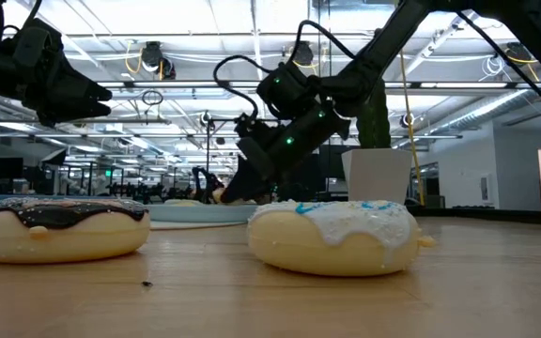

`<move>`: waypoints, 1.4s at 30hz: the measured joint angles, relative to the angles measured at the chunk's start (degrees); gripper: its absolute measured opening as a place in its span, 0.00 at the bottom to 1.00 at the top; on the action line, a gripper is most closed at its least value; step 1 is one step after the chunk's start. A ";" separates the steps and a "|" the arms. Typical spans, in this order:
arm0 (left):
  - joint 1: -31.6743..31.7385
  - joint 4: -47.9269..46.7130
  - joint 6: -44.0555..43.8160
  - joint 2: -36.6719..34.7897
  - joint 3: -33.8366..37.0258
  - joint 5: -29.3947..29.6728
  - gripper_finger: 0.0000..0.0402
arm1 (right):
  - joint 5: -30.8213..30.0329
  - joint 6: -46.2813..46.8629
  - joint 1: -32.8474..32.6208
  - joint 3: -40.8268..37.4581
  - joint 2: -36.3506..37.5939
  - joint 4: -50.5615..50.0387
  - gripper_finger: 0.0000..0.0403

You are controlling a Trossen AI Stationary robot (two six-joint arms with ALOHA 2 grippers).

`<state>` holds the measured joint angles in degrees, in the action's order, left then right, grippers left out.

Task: Pick & Place donuts
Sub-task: Put the small orange donut on the blue plate, then put the small white donut on the blue plate

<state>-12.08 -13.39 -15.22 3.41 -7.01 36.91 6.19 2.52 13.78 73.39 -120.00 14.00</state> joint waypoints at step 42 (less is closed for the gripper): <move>0.00 -0.01 0.00 0.00 0.00 -0.80 0.61 | -0.19 3.75 -8.26 -0.01 15.30 -36.63 0.73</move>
<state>-12.08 -13.40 -15.22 3.42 -7.01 36.11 6.00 6.27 5.52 73.38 -104.70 -22.63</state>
